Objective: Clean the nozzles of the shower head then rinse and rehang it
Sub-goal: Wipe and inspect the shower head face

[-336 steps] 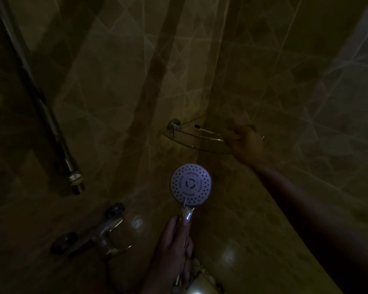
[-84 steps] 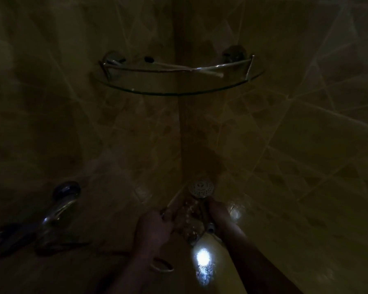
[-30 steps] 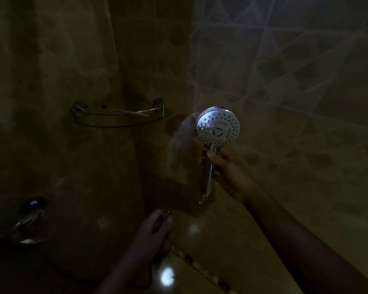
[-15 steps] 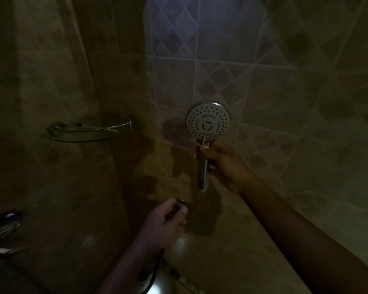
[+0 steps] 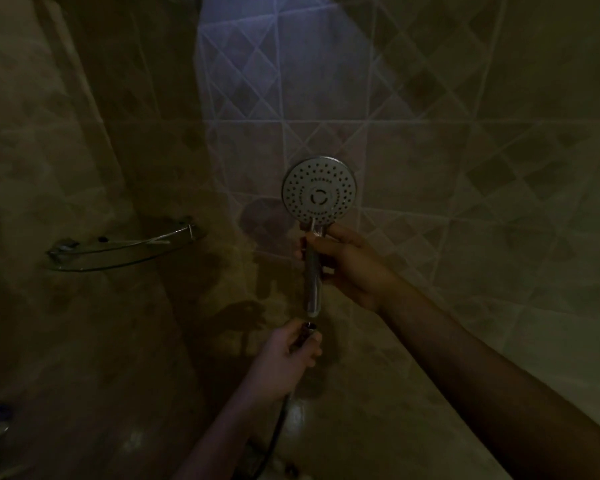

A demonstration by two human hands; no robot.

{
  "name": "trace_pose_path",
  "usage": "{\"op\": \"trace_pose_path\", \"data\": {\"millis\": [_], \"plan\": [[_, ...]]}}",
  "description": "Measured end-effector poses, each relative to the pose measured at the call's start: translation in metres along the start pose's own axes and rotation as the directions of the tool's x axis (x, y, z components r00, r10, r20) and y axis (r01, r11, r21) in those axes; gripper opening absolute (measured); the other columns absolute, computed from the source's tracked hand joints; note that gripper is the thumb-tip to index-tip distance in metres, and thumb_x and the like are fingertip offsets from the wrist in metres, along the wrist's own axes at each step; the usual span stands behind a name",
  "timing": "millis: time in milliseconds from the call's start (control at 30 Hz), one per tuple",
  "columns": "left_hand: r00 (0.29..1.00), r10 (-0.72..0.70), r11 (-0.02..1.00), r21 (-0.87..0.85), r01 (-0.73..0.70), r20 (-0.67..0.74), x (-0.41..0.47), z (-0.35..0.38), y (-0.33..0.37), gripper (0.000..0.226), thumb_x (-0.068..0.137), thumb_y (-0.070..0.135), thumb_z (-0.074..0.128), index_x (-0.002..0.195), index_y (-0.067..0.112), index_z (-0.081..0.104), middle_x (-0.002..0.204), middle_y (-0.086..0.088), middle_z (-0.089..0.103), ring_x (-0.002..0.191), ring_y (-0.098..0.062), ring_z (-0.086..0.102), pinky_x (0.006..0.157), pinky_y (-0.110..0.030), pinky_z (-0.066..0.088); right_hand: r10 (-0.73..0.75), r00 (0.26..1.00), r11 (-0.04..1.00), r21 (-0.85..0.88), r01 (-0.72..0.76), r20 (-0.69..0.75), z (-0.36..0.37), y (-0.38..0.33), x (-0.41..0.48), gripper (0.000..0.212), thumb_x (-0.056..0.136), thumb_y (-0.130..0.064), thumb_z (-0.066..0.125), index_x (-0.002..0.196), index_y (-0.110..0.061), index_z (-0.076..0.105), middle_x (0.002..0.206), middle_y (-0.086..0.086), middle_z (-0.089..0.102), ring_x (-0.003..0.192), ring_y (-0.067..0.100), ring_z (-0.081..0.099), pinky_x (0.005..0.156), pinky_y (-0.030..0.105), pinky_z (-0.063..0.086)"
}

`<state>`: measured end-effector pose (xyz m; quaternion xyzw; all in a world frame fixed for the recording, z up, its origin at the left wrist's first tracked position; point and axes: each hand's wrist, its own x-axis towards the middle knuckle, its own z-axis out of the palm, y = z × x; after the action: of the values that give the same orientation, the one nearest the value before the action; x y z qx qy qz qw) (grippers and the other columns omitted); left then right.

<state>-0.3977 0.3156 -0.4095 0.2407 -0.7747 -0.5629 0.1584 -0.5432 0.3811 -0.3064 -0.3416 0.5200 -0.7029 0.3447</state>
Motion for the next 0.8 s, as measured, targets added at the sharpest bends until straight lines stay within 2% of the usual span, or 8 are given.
{"op": "trace_pose_path", "data": {"millis": [67, 200, 300, 400, 500, 567, 667, 800], "plan": [[1.0, 0.007, 1.0, -0.028, -0.007, 0.005, 0.001, -0.005, 0.002, 0.019, 0.099, 0.027, 0.056, 0.117, 0.024, 0.063, 0.101, -0.001, 0.072, 0.097, -0.017, 0.071, 0.092, -0.041, 0.058, 0.006, 1.0, 1.0, 0.004, -0.006, 0.004, 0.005, 0.0, 0.0, 0.028, 0.098, -0.015, 0.059, 0.126, -0.008, 0.063, 0.108, 0.009, 0.068, 0.103, 0.026, 0.061, 0.088, 0.042, 0.041], [0.999, 0.036, 0.992, -0.12, -0.038, -0.019, 0.003, -0.012, 0.003, 0.012, 0.099, 0.017, 0.057, 0.107, 0.023, 0.064, 0.093, -0.004, 0.069, 0.095, -0.025, 0.07, 0.088, -0.05, 0.058, 0.015, 1.0, 1.0, -0.017, -0.015, 0.01, 0.014, 0.005, 0.001, 0.015, 0.096, -0.017, 0.062, 0.108, -0.02, 0.07, 0.101, 0.004, 0.072, 0.1, 0.023, 0.064, 0.089, 0.044, 0.042], [0.999, 0.041, 0.991, -0.128, -0.04, 0.007, 0.0, -0.017, 0.002, 0.01, 0.099, 0.014, 0.056, 0.105, 0.02, 0.063, 0.095, -0.004, 0.069, 0.096, -0.021, 0.07, 0.087, -0.046, 0.06, 0.012, 1.0, 0.999, -0.036, -0.012, 0.015, 0.019, 0.01, 0.002, 0.012, 0.096, -0.019, 0.062, 0.103, -0.023, 0.072, 0.1, 0.002, 0.074, 0.102, 0.024, 0.066, 0.092, 0.049, 0.044], [0.998, 0.065, 0.989, -0.134, -0.062, 0.017, -0.005, -0.022, 0.0, 0.012, 0.1, 0.016, 0.055, 0.103, 0.025, 0.062, 0.1, -0.006, 0.071, 0.099, -0.02, 0.071, 0.086, -0.039, 0.061, 0.018, 1.0, 0.999, -0.04, -0.017, 0.02, 0.021, 0.011, 0.002, 0.019, 0.097, -0.017, 0.061, 0.113, -0.02, 0.07, 0.104, 0.003, 0.073, 0.103, 0.025, 0.068, 0.106, 0.06, 0.043], [0.997, 0.058, 0.99, -0.131, -0.051, 0.046, -0.008, -0.027, -0.003, 0.011, 0.1, 0.02, 0.054, 0.106, 0.026, 0.061, 0.104, -0.009, 0.073, 0.096, -0.018, 0.073, 0.087, -0.035, 0.061, 0.017, 0.997, 0.999, -0.051, -0.013, 0.069, 0.021, 0.01, -0.001, 0.028, 0.098, -0.01, 0.057, 0.125, -0.014, 0.063, 0.109, 0.005, 0.072, 0.106, 0.028, 0.067, 0.108, 0.062, 0.04], [0.997, 0.044, 0.992, -0.121, -0.035, 0.068, -0.01, -0.031, -0.006, 0.013, 0.1, 0.023, 0.054, 0.11, 0.022, 0.062, 0.104, -0.009, 0.074, 0.094, -0.018, 0.074, 0.09, -0.04, 0.06, 0.012, 0.989, 0.998, -0.067, -0.002, 0.144, 0.02, 0.012, -0.003, 0.033, 0.097, -0.004, 0.056, 0.127, -0.015, 0.062, 0.112, 0.006, 0.071, 0.108, 0.028, 0.066, 0.108, 0.059, 0.042], [0.994, 0.045, 0.992, -0.121, -0.033, 0.098, -0.014, -0.035, -0.008, 0.016, 0.1, 0.024, 0.054, 0.113, 0.017, 0.062, 0.103, -0.008, 0.075, 0.093, -0.018, 0.075, 0.092, -0.047, 0.058, 0.021, 0.976, 0.997, -0.07, -0.006, 0.218, 0.016, 0.015, -0.004, 0.042, 0.095, 0.006, 0.054, 0.135, -0.006, 0.054, 0.121, 0.013, 0.065, 0.114, 0.03, 0.063, 0.106, 0.053, 0.043], [0.982, 0.076, 0.986, -0.163, -0.047, 0.174, -0.02, -0.042, -0.011, 0.014, 0.101, 0.019, 0.053, 0.109, 0.012, 0.062, 0.096, -0.008, 0.077, 0.092, -0.027, 0.075, 0.092, -0.058, 0.055, 0.028, 0.964, 0.999, -0.035, -0.02, 0.265, 0.015, 0.015, -0.008, 0.047, 0.096, 0.008, 0.051, 0.141, -0.004, 0.047, 0.122, 0.011, 0.066, 0.114, 0.028, 0.067, 0.099, 0.047, 0.05]]}}
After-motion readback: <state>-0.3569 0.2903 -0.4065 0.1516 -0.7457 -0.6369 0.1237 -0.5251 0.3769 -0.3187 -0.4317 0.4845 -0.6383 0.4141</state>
